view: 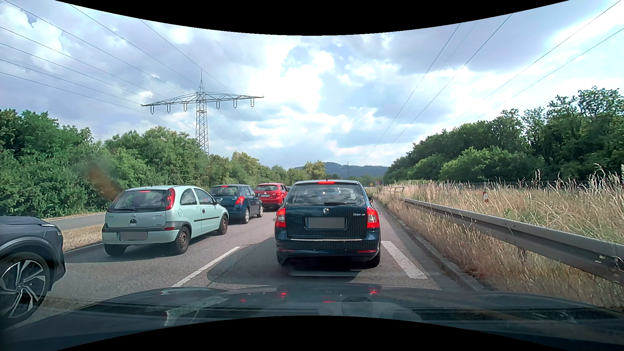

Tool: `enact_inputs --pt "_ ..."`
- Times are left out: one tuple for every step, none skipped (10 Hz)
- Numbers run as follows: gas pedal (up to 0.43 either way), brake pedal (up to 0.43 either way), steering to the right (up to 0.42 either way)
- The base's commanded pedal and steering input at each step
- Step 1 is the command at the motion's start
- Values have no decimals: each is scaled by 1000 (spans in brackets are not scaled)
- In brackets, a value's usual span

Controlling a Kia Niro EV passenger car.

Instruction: Follow the waypoints while adhering to traffic rules and regulations

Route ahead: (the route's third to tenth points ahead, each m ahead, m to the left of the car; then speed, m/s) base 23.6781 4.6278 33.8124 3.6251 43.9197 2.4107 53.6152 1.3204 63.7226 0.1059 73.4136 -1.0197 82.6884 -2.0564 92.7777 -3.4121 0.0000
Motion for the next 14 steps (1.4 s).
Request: enact_inputs --pt "0 262 7" --pt "0 262 7" --pt "0 262 7" --pt "0 262 7" --pt "0 262 7" --pt "0 262 7" --pt "0 262 7" --pt "0 262 7" --pt "0 262 7" --pt "0 262 7" --pt "0 262 7" --pt "0 262 7" --pt "0 262 7" --pt "0 262 7"
